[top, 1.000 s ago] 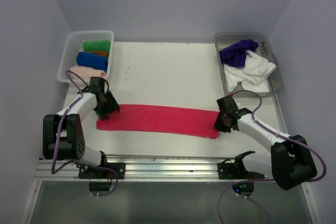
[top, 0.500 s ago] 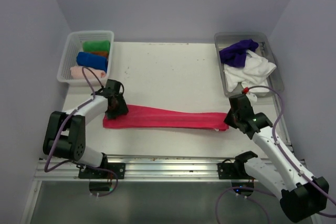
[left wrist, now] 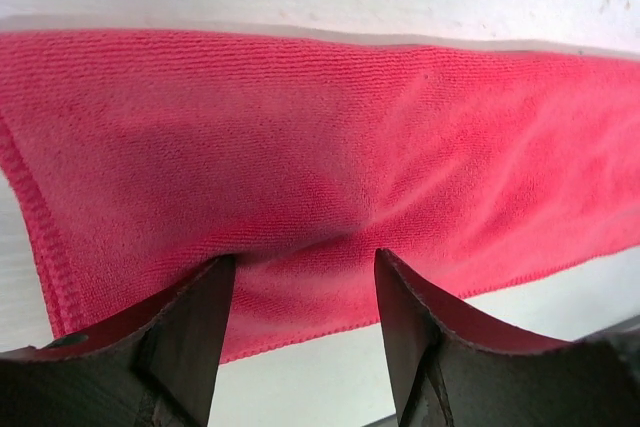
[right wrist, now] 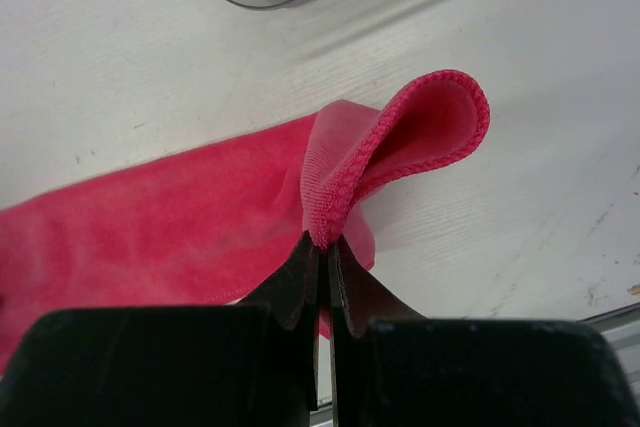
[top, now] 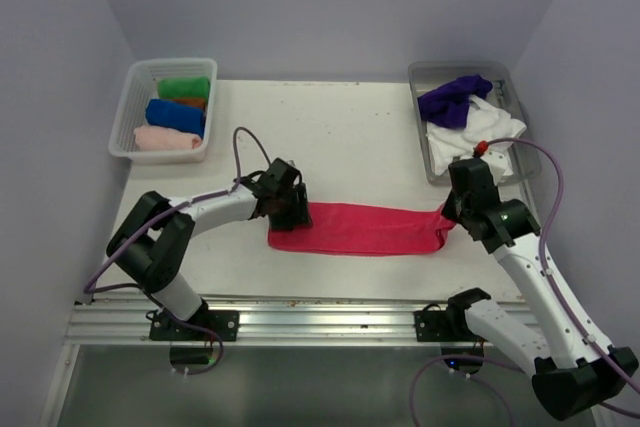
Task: Roll the towels
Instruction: Fold the towel
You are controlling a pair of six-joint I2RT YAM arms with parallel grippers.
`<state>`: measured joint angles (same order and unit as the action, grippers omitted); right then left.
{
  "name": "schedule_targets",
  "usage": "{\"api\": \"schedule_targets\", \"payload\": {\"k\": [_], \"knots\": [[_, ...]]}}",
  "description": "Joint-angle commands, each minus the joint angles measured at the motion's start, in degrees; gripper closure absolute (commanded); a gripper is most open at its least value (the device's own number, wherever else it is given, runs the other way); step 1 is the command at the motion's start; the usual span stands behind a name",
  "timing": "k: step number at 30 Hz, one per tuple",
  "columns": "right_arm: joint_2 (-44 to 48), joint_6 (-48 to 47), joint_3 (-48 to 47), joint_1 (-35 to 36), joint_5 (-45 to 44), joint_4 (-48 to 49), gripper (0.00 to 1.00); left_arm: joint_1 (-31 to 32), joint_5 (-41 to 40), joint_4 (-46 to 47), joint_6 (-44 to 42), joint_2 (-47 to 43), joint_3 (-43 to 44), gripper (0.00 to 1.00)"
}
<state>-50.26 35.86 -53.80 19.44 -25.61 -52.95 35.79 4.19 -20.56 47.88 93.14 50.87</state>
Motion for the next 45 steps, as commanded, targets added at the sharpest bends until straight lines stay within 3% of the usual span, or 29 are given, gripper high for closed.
{"api": "schedule_targets", "payload": {"k": [1,9,13,19,29,45], "knots": [[-0.36,-2.11,-2.45,-0.28,-1.73,-1.55,1.00,2.26,5.39,-2.99,2.31,2.13,0.80,0.38],[-2.12,-1.41,-5.79,1.73,4.86,0.83,1.00,1.39,1.17,-10.73,-1.82,-4.80,6.34,0.36],[-4.31,0.44,-6.75,5.77,5.57,2.93,1.00,-6.32,2.58,-12.66,-5.59,-11.04,5.82,0.36],[-9.41,2.99,-8.51,15.08,5.04,7.32,1.00,-13.98,1.44,-13.73,-9.64,-10.80,0.30,0.39],[-29.00,2.82,-20.70,33.54,3.46,12.35,1.00,-14.35,8.21,-5.81,-8.50,-6.13,-6.05,0.44],[-42.46,1.41,-29.08,38.48,7.94,15.41,1.00,-16.63,9.88,-4.67,-9.47,-5.16,-6.84,0.45]]}}
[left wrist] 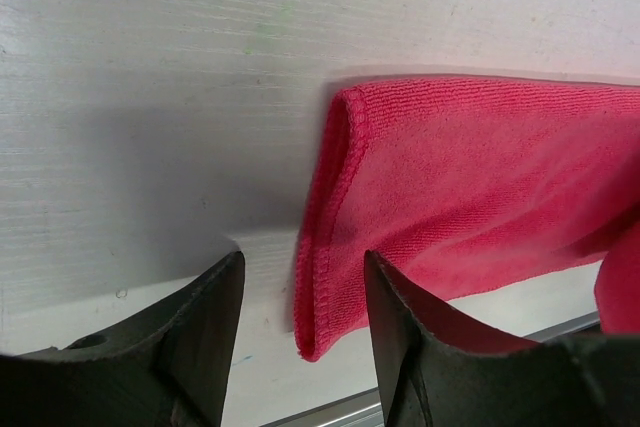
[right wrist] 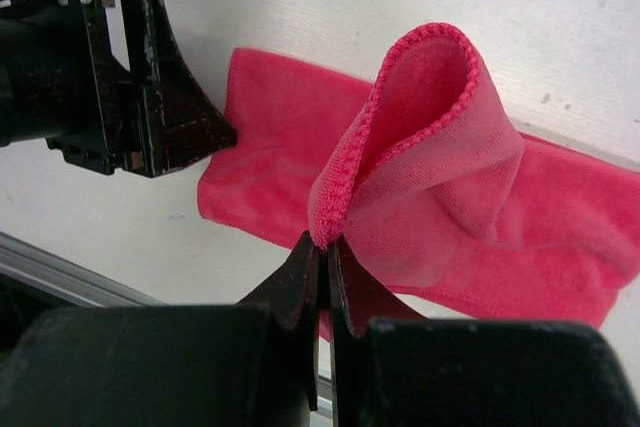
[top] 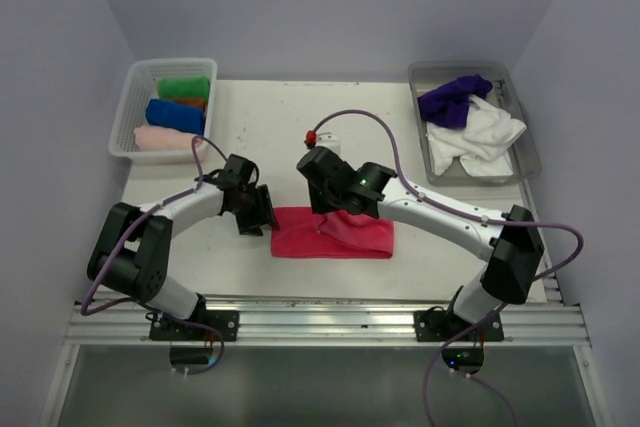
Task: Roll the towels
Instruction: Fold the towel
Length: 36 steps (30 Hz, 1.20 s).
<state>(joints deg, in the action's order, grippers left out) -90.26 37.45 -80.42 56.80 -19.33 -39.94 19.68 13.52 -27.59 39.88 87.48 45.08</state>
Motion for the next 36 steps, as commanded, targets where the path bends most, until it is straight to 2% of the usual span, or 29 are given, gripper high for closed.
{"api": "schedule_targets", "payload": {"k": [1,12,26,29,30,33,34,36], "knots": [[-3.34,-0.19,-3.33,1.56,1.84,2.50,1.00,-0.52,0.72,2.46,-1.47,0.41,-1.22,0.45],[-15.46,-0.89,-9.40,3.50,4.39,2.06,1.00,-1.40,0.28,1.93,-1.73,-1.17,-2.28,0.46],[-24.96,-1.06,-16.08,4.99,8.51,2.85,1.00,-2.10,0.02,1.93,-1.82,-2.75,-4.12,0.46],[-25.76,-1.59,-17.57,4.99,9.40,2.24,0.78,-3.76,-1.47,-0.44,-2.61,-4.33,-2.90,0.46],[-25.50,-1.77,-17.66,4.99,9.57,2.33,0.63,-4.30,-1.83,-1.83,-3.31,-4.86,-2.54,0.46],[-22.60,-2.38,-16.79,4.99,8.53,2.50,0.45,-7.11,-3.41,-4.74,-4.98,-7.14,-1.05,0.46],[-21.55,-2.56,-16.44,5.08,8.00,2.33,0.41,-7.98,-4.02,-5.36,-5.33,-7.67,-0.35,0.46],[-17.68,-2.82,-14.51,4.82,4.76,1.98,0.40,-10.18,-4.99,-7.20,-6.13,-9.34,0.53,0.46]]}}
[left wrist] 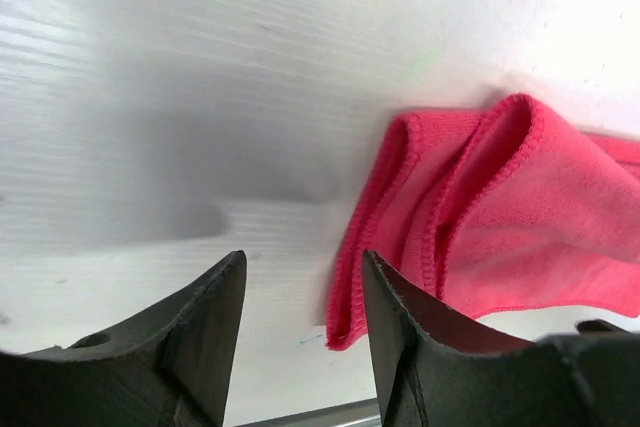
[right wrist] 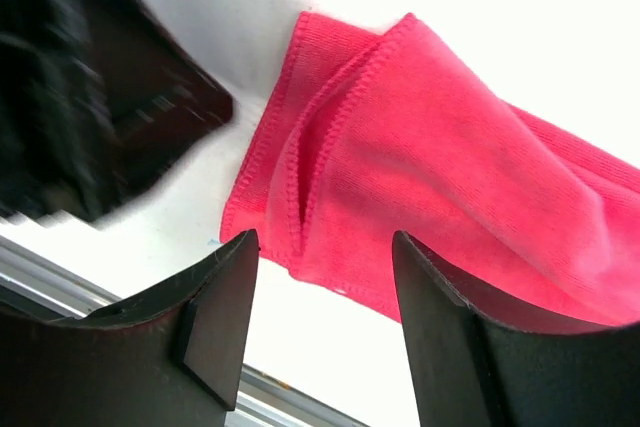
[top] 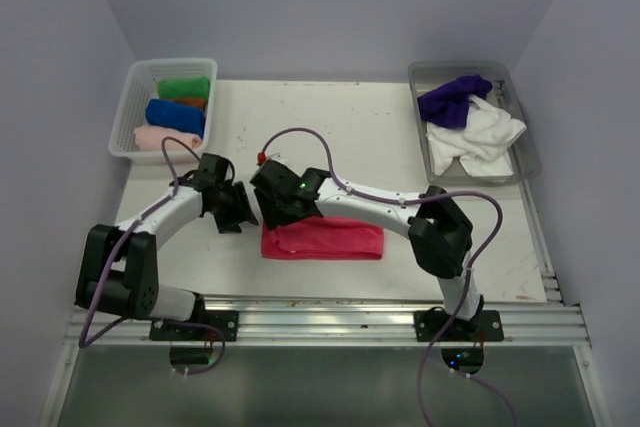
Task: Roll the towels
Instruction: Fold the towel
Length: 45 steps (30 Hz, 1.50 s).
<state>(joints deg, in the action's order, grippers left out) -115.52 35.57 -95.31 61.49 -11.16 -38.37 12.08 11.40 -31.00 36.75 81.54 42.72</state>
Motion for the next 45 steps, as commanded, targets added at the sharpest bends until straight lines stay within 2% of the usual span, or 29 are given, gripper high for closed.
{"api": "schedule_targets", "payload": {"k": [1,3,4,8,9,13,19,25,35,36,37,39,40,41,45], "knots": [[8.90,-1.03,1.34,-0.06,-4.82,0.23,0.40,-3.28,-3.05,-4.15,-3.18,-4.01,3.59,0.46],[13.28,-0.94,5.54,-1.54,-6.85,0.31,0.45,-4.17,-3.14,-4.42,-3.44,-5.77,4.30,0.46],[15.05,-0.51,7.31,-2.34,-7.29,0.49,0.53,-4.08,-2.61,-4.24,-3.53,-6.38,4.56,0.46],[21.38,2.13,18.03,-8.57,-3.36,4.51,0.74,-2.15,-1.11,-2.14,-3.36,-8.59,5.18,0.46],[23.48,3.09,22.05,-10.93,-2.56,5.31,0.75,-0.93,-1.64,-1.35,-3.18,-8.50,5.44,0.46],[26.48,4.24,27.19,-13.15,-2.46,6.03,0.75,8.90,-4.72,-3.36,-1.34,-4.04,8.95,0.46],[27.28,4.59,29.13,-13.51,-2.73,5.94,0.74,12.61,-4.54,-2.48,-0.37,-0.42,8.78,0.42],[26.49,4.77,28.95,-13.51,-2.47,5.85,0.74,16.31,-6.30,-2.22,1.21,1.60,8.70,0.54],[27.11,4.51,29.39,-13.51,-3.26,5.41,0.74,18.51,-7.71,-1.78,2.01,4.33,8.61,0.56],[27.19,4.68,29.48,-13.51,-3.26,5.41,0.74,18.60,-7.71,-1.78,2.09,4.24,8.61,0.60],[27.19,4.77,29.65,-13.51,-3.17,5.50,0.74,18.60,-7.53,-1.61,2.10,4.33,8.61,0.72],[27.37,4.86,29.83,-13.51,-3.26,5.59,0.74,18.77,-7.36,-1.60,2.01,4.51,8.70,0.84],[27.63,4.86,29.83,-13.51,-3.34,5.59,0.74,18.77,-7.44,-1.69,1.83,4.86,8.78,0.97],[27.72,4.77,29.83,-13.51,-3.52,5.41,0.75,18.77,-7.53,-1.69,1.74,4.95,8.78,1.00],[28.60,4.42,29.92,-13.68,-4.57,4.89,0.75,18.77,-7.18,-1.60,2.09,5.12,8.52,1.00]]}}
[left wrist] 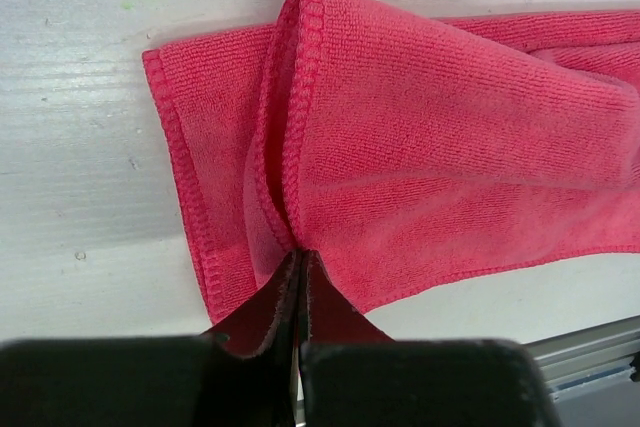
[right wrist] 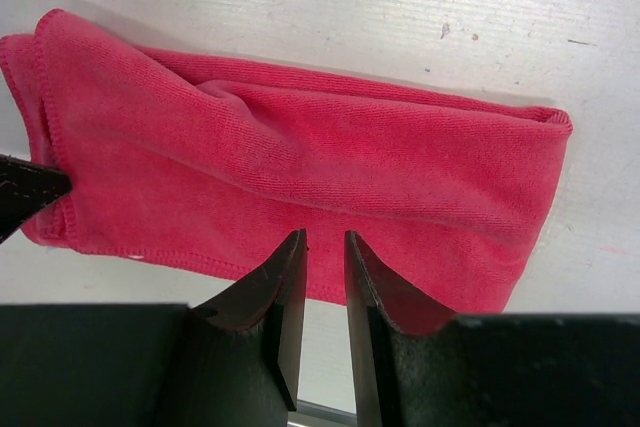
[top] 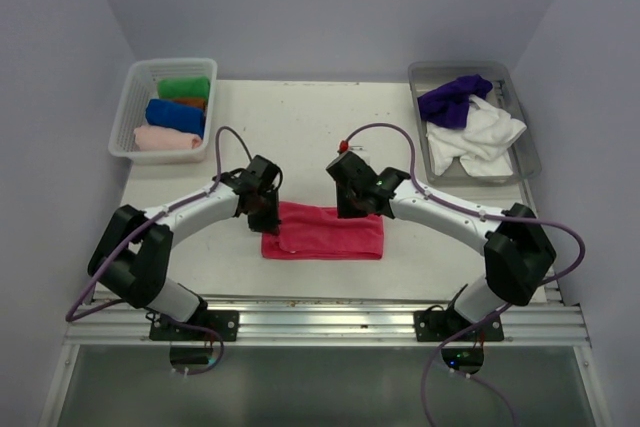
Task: Roll the towels
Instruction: Fold the towel
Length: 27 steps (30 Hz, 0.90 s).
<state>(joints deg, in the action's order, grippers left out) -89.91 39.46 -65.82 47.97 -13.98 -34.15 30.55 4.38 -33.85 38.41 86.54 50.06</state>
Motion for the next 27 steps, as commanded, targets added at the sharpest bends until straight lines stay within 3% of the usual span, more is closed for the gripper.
{"api": "schedule_targets", "payload": {"k": [1,7,10,16,22,27], "knots": [[3.16,0.44,0.43,-0.15,-1.93,0.58,0.75,0.30,-0.34,0.98,0.70,-0.84,1.44,1.00],[2.99,-0.35,1.66,-1.55,-0.35,0.58,0.75,0.22,-2.71,-3.42,0.53,-8.93,4.43,1.00],[2.28,-0.88,2.54,-2.96,0.79,1.80,0.75,-0.05,-2.54,-5.35,-0.18,-9.64,2.50,1.00],[-1.14,-3.77,0.88,-6.48,0.63,1.47,0.74,-2.24,2.56,-0.70,-0.01,-9.29,-3.74,1.00],[-4.92,-5.71,-1.50,-8.15,-1.40,-1.26,0.69,-2.24,2.83,0.36,0.00,-7.88,-4.45,1.00],[-8.00,-7.38,-2.55,-8.50,-2.81,-1.97,0.54,-2.24,3.26,1.06,-0.01,-7.18,-4.62,1.00]]}}
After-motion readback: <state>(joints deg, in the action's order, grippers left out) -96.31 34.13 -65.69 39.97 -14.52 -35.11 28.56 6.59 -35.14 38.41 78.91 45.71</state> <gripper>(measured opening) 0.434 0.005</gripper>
